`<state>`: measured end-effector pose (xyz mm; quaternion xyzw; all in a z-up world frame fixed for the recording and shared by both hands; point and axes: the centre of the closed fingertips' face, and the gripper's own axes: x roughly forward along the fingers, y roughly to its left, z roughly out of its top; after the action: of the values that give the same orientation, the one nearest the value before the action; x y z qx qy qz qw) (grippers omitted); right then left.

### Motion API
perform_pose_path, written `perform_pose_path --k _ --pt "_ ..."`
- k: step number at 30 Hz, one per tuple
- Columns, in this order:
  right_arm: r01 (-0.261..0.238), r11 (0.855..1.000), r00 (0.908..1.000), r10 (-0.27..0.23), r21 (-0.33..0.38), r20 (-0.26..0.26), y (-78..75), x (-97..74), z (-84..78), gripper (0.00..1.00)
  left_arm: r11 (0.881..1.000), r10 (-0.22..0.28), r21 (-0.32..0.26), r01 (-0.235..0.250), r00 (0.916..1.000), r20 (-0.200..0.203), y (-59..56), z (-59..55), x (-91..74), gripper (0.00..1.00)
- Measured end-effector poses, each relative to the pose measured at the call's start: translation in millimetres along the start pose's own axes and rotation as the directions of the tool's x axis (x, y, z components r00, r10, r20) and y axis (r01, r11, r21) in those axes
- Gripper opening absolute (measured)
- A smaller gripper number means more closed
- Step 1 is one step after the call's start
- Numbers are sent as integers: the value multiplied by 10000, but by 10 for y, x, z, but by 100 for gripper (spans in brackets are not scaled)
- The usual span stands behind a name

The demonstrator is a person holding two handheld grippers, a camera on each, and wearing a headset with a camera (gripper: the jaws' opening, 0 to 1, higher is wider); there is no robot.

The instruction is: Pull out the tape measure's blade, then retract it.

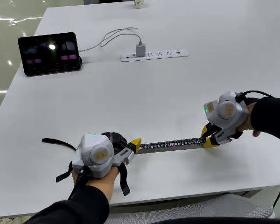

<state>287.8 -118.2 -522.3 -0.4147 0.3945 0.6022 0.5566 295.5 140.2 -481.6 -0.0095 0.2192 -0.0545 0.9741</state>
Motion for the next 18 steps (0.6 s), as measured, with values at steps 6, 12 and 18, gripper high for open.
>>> perform_pose_path --k 6,12,18 --pt "-10 9978 10000 5 666 73 -19 12 1 11 9992 392 -37 -393 9990 -206 112 -46 -11 76" --pt "15 9976 9999 -22 688 106 -9 11 9 11 9993 224 319 -207 9982 -550 54 -87 -20 71" --pt "62 9971 9997 -80 764 228 -29 21 -9 10 9985 119 550 -73 9964 -840 32 -102 -17 65"
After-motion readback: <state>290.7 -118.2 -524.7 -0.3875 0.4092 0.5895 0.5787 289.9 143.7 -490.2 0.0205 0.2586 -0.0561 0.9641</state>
